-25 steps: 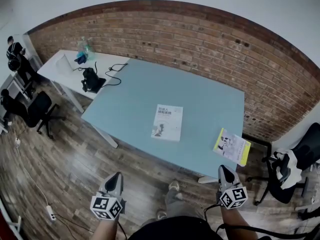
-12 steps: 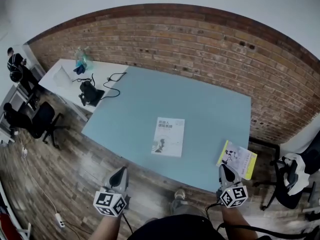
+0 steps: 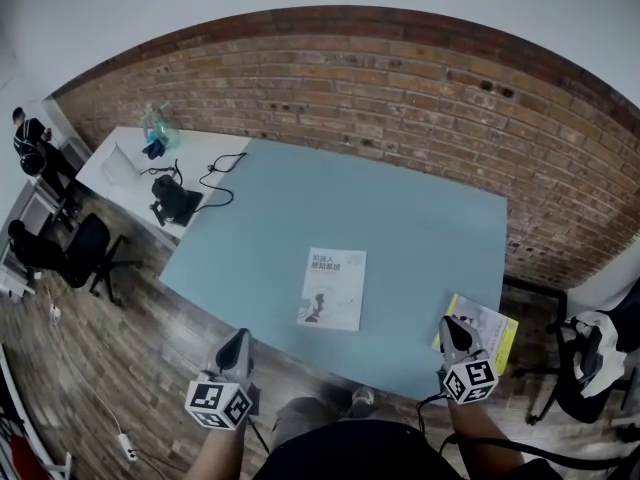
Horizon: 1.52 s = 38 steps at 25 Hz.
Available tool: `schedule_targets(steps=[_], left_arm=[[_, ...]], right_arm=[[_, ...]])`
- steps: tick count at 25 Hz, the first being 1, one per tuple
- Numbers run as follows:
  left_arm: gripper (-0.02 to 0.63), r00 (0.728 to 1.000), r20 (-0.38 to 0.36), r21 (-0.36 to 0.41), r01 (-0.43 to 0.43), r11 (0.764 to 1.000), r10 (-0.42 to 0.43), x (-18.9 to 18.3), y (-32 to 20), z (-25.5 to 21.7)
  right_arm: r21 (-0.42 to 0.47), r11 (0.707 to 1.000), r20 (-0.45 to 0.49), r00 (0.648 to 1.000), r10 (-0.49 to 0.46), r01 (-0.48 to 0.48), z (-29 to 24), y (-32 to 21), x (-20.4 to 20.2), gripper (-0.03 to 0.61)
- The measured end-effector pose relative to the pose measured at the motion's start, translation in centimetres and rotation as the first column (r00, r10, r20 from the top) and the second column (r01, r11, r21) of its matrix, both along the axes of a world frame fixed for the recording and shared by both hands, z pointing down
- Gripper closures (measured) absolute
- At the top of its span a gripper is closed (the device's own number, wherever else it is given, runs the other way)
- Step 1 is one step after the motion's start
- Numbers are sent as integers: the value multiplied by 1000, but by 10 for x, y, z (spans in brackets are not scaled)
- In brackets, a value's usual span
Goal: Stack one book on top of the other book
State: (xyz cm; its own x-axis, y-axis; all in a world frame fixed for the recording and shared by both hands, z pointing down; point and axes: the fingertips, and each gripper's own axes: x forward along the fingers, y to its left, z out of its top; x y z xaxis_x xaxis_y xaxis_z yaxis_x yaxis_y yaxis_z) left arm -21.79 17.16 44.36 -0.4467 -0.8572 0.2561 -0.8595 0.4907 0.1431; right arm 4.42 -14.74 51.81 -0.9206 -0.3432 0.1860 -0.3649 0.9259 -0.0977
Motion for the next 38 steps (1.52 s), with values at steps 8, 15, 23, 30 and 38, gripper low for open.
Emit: schedule_targets(steps=[8,15,23,30,38], left_arm=[[608,998,38,-43,-50,998,51,-37,-16,-1],[609,984,47,-38,-170,985,172,-74,-64,-4],[609,915,87,-70,-389,919,394,-89,-115,-2],[609,870,-6,-20,-493,870,493,-110,-149,17],[609,767,-26,32,-641,767,642,-79,-200,19]], right_arm=[[102,991,-91,993,-72,81,11,27,-21,575],[125,992,-142,990,-4,22,14,31,-23,575],[60,988,-144,978,153,-146,13,34,-43,575],[84,962,-169,947,271,-261,7,33,-43,575],[57,881,-159,867,472,-469,2,50,14,575]])
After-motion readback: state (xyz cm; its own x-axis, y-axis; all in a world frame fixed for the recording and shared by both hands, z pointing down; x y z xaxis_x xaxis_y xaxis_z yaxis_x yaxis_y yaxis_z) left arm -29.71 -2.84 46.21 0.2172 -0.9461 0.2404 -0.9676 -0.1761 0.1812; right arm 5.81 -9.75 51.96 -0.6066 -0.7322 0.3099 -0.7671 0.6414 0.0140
